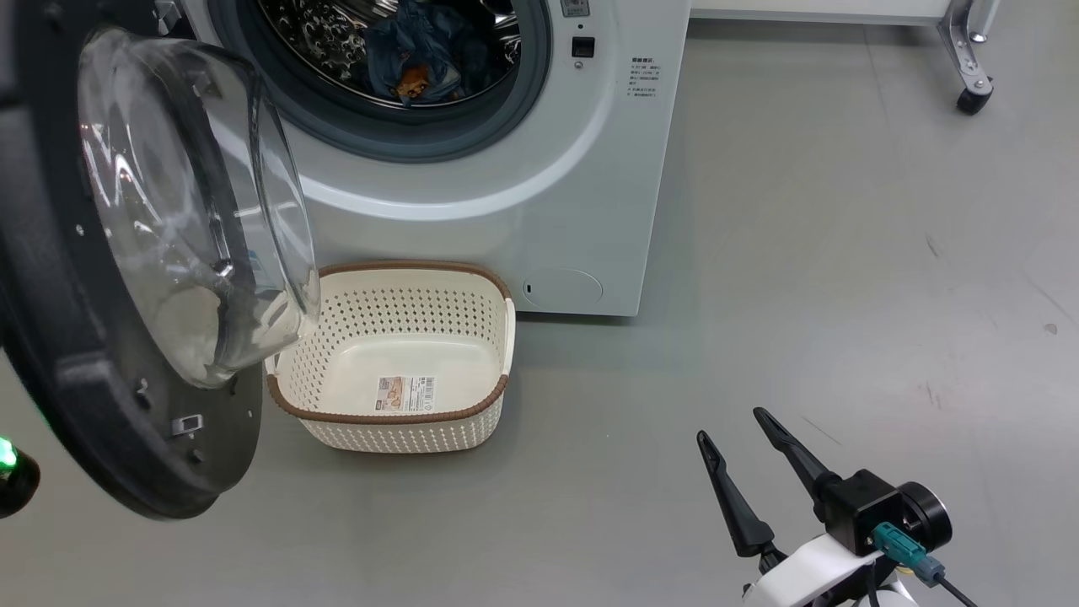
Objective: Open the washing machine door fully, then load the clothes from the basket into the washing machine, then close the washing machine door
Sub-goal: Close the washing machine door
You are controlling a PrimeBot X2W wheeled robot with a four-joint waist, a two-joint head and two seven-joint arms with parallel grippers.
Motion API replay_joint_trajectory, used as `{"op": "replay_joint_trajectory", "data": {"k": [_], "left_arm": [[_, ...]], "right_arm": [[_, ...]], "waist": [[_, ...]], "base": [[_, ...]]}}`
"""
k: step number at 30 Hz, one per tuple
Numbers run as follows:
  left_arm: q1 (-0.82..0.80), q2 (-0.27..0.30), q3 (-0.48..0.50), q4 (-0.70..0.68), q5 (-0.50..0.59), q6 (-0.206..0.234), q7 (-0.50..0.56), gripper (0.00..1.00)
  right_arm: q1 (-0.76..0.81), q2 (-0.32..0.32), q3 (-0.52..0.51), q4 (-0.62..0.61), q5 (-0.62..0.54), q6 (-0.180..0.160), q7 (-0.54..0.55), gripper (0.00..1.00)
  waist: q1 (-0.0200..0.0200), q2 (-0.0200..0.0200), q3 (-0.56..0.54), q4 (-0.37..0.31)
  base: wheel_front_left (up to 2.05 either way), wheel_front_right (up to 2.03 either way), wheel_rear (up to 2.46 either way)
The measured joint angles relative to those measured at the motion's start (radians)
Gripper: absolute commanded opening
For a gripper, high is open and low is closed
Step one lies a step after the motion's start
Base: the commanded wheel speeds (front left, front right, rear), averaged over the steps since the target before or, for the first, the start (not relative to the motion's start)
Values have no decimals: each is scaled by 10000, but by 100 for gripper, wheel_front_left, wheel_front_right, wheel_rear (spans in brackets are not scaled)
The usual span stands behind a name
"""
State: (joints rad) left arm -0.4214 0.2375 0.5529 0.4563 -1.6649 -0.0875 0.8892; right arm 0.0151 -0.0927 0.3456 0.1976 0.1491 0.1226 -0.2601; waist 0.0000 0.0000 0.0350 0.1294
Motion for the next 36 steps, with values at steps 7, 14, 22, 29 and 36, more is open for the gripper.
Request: {"op": "replay_joint_trajectory", "data": {"k": [7, 14, 22, 29, 36], "left_arm": [[108, -874, -182, -593, -265, -2, 121, 0], [228, -1695, -451, -917, -405, -2, 128, 0], [535, -1960, -727, -1246, -443, -2, -151, 0], [541, -2040, -1026, -1363, -431, -2, -393, 0], [549, -2104, -1342, -1392, -431, 6, -725, 0]], "right_arm": [[125, 38, -59, -8, 0, 0, 0, 100], [133, 123, -33, 8, 96, 0, 0, 100], [151, 128, 136, 36, 102, 0, 0, 100], [151, 81, 203, 71, 102, 0, 0, 100], [153, 10, 238, 84, 105, 0, 0, 100]], "waist": [[0, 0, 23, -16], [0, 0, -81, -72], [0, 0, -247, -364], [0, 0, -314, -639], [0, 0, -386, -960]], "base": [[0, 0, 0], [0, 0, 0], [0, 0, 0], [0, 0, 0], [0, 0, 0]]}}
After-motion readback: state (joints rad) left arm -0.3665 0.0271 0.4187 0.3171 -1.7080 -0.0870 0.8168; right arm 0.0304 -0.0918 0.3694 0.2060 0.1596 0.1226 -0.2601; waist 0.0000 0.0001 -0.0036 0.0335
